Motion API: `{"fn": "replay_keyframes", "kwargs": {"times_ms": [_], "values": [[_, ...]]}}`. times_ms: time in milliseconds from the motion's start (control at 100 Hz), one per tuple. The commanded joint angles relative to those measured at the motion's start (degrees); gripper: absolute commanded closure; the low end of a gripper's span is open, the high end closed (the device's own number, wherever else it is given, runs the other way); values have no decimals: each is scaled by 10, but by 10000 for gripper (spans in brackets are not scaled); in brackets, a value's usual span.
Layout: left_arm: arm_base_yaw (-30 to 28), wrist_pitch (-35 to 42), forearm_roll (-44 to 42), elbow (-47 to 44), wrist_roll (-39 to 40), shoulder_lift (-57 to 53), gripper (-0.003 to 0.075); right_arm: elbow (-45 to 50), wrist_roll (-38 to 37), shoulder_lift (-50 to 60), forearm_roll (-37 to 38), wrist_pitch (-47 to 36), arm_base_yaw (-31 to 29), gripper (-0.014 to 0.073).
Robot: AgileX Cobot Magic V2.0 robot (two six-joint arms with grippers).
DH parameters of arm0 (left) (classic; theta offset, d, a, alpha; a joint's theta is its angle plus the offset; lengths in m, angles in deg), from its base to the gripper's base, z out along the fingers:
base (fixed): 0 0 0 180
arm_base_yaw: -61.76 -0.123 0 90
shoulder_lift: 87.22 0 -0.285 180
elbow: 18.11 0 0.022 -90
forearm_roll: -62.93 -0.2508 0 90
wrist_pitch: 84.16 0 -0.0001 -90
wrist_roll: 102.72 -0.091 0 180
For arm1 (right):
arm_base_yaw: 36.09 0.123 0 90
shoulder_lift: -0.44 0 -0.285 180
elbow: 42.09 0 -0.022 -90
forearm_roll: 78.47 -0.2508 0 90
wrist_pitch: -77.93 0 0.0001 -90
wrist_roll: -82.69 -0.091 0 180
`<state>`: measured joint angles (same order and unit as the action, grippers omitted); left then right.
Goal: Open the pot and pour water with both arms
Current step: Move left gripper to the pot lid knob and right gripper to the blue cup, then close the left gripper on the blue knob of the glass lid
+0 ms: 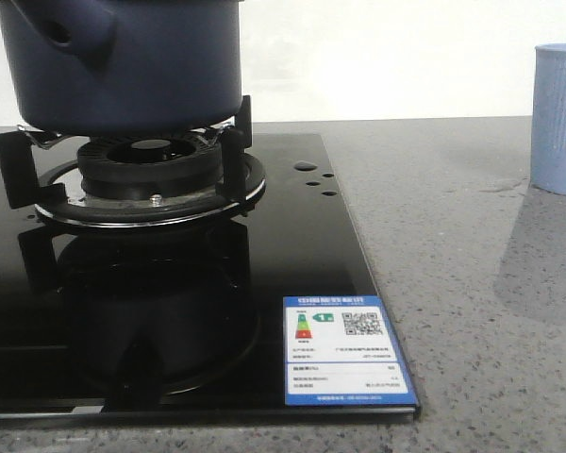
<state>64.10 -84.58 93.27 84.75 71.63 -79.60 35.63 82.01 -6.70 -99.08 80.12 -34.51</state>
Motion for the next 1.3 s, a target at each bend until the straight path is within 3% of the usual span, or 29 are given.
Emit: {"fn": "replay_keyframes", "kwargs": {"times_ms": [0, 70, 250, 460, 600, 800, 1040, 1140, 1210, 1290], "values": [[4, 67, 91, -6, 6, -14, 736, 9, -2, 10, -62, -50, -2, 660], [4, 81, 122, -2, 6, -14, 736, 7, -2, 10, -66, -49, -2, 660], [4, 75, 98, 48, 6, -11, 736, -41, -1, 2, -59, -36, -2, 653], [4, -36, -33, 182, -7, 50, 736, -150, 7, -78, 32, 55, -2, 653], [6, -110, -37, 272, -107, 123, 736, -239, 48, -163, 53, 136, -2, 653], [85, -110, -43, 324, -145, 197, 736, -319, 87, -253, 55, 170, 34, 654], [165, -62, -50, 341, -156, 271, 728, -331, 87, -304, 54, 177, 57, 648], [191, -19, -50, 343, -156, 297, 680, -331, 87, -314, 54, 174, 57, 552], [205, 4, -42, 343, -156, 314, 634, -331, 87, -317, 49, 165, 57, 398], [218, 30, -30, 343, -156, 339, 577, -331, 87, -319, 44, 156, 57, 167]]}}
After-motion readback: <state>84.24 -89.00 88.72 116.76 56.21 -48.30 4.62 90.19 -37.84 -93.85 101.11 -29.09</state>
